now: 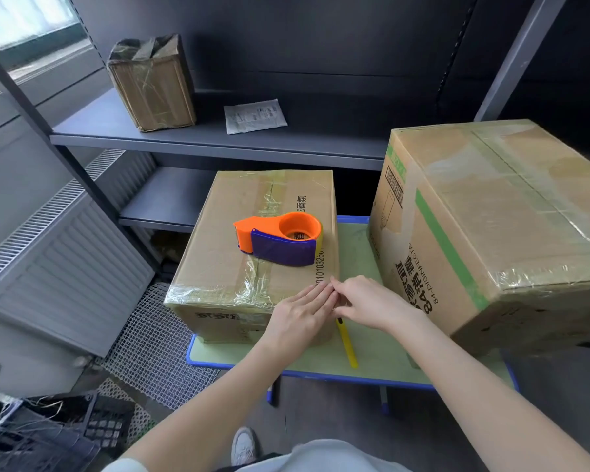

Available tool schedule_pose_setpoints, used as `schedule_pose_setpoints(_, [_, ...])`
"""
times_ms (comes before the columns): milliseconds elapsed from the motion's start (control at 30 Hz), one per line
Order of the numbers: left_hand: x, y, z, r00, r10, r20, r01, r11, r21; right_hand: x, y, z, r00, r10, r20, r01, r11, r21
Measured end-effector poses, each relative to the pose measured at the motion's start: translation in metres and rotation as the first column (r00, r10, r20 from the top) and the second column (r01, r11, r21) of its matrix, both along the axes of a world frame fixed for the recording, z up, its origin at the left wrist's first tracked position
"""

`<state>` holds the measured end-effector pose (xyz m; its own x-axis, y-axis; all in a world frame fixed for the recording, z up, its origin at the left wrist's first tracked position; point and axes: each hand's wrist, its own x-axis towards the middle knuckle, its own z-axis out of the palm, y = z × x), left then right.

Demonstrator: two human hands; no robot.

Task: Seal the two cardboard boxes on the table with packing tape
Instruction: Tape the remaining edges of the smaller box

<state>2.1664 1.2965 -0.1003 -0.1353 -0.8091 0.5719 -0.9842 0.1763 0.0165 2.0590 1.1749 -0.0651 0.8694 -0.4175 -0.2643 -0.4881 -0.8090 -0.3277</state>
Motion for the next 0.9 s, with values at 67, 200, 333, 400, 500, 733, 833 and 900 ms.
schedule_pose_setpoints(67, [0.000,0.001,-0.001,1.000,-0.003,-0.024,0.004,1.000,0.017,-0.002,0.002,-0.002,1.000,-0.016,0.003,0.016,1.000,0.019])
schedule_pose_setpoints(200, [-0.003,0.000,0.001,0.995,0.013,-0.101,-0.002,0.994,0.108,-0.006,0.003,-0.004,0.999,-0.041,0.012,0.040,0.997,0.066])
schedule_pose_setpoints(333, [0.000,0.005,0.005,0.991,0.008,-0.131,0.013,0.988,0.156,-0.006,0.003,-0.002,0.999,-0.037,-0.001,0.037,0.994,0.106])
schedule_pose_setpoints(400, [0.004,0.010,0.006,0.994,0.000,-0.114,0.020,0.983,0.182,-0.005,0.005,-0.002,0.999,-0.034,-0.004,0.034,0.995,0.095])
schedule_pose_setpoints(500, [0.003,0.011,0.006,0.993,0.018,-0.118,0.003,0.984,0.178,-0.005,0.007,-0.003,0.998,-0.057,0.023,0.054,0.993,0.110])
schedule_pose_setpoints(733, [0.005,0.012,0.008,0.992,0.018,-0.128,0.007,0.980,0.197,-0.006,0.011,-0.003,0.997,-0.063,0.047,0.058,0.994,0.097])
schedule_pose_setpoints(833, [0.012,0.017,0.005,0.998,0.031,-0.046,-0.023,0.986,0.166,-0.004,0.014,-0.001,0.997,-0.069,0.038,0.067,0.995,0.072])
schedule_pose_setpoints(900, [0.022,0.023,0.003,0.996,0.074,-0.041,-0.067,0.987,0.147,-0.003,0.015,0.000,0.997,-0.075,0.024,0.075,0.997,0.022])
